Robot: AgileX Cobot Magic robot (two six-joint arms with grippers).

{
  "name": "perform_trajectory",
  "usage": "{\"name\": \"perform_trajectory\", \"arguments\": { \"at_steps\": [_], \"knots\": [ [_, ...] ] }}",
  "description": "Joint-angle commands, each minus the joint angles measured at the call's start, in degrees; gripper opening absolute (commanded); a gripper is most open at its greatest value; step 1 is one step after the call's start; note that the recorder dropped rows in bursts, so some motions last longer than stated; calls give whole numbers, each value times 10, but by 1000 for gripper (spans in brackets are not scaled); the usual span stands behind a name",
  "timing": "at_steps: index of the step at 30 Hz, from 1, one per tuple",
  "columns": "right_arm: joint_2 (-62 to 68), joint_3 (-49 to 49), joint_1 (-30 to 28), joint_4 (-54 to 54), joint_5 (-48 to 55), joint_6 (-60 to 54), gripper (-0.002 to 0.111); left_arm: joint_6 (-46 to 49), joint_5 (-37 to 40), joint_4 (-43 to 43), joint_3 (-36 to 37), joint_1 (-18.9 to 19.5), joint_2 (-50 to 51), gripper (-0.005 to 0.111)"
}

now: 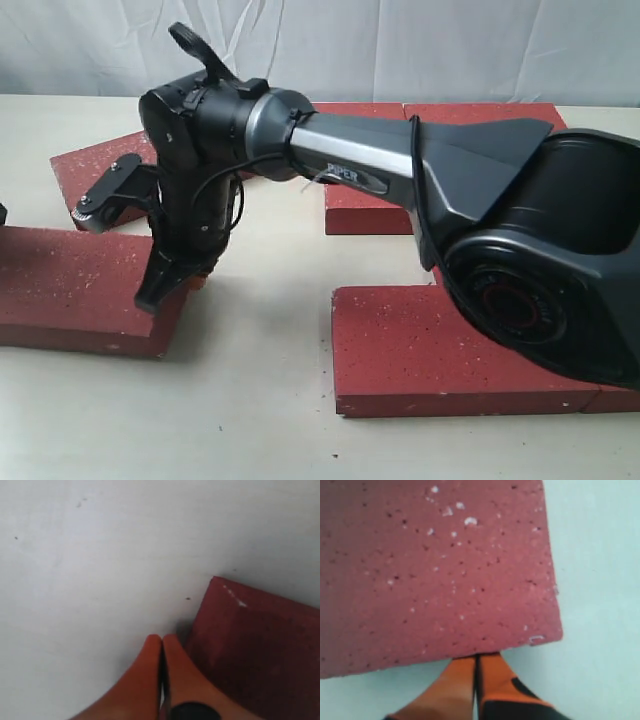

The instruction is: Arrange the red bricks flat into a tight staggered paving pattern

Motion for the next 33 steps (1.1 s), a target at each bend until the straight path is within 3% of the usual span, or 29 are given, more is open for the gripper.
{"name": "perform_trajectory", "arguments": {
  "at_steps": [1, 5, 11, 20, 25, 33],
  "knots": [
    [-33, -9, 2, -78, 34, 39, -1, 26, 26, -55, 3, -23, -26, 0],
    [-42, -9, -12, -86, 73, 39, -1, 26, 22, -42, 4, -84, -29, 0],
    [-42, 10, -86, -38, 73, 32, -1, 24, -3, -46, 4, -145, -29, 0],
    [-42, 75, -112, -15, 73, 3, -1, 21, -43, -64, 4, -163, -25, 0],
    [-46, 79, -117, -54, 73, 11, -1, 24, -37, -68, 4, -163, -14, 0],
    [-90, 110, -194, -11, 73, 22, -1, 7, -33, -3, 4, -163, -22, 0]
  ]
}}
